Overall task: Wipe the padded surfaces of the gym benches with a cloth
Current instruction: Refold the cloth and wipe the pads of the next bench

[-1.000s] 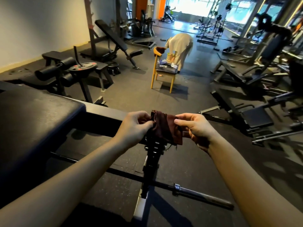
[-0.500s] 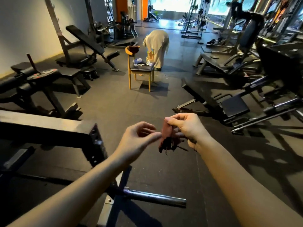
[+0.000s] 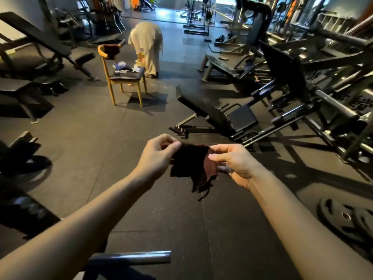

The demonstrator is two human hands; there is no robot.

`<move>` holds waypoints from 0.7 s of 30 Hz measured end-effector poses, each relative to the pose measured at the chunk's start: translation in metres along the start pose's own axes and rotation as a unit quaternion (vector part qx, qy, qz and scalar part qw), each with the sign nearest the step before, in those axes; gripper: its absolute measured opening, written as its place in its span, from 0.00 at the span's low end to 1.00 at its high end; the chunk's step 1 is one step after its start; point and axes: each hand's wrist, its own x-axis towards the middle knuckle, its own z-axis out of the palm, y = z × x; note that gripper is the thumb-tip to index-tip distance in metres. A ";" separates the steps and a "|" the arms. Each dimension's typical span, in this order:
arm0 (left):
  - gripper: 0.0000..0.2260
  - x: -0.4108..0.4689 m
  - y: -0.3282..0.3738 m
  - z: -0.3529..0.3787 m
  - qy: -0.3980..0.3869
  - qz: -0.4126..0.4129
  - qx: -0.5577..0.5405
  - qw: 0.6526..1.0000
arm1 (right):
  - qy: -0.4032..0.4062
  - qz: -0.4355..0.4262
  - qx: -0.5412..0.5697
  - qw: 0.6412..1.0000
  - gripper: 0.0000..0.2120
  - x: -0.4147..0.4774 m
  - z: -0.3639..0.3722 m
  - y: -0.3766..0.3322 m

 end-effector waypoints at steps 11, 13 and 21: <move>0.05 0.154 0.026 0.069 0.031 0.045 0.097 0.994 | 0.090 -0.222 -0.464 0.853 0.05 0.134 -0.071 -0.055; 0.05 0.195 0.022 0.083 0.030 0.025 0.066 0.997 | -0.002 -0.215 -0.404 0.889 0.10 0.174 -0.067 -0.066; 0.03 0.351 0.032 0.095 0.065 -0.054 0.004 0.996 | -0.065 -0.234 -0.332 0.911 0.09 0.342 -0.079 -0.119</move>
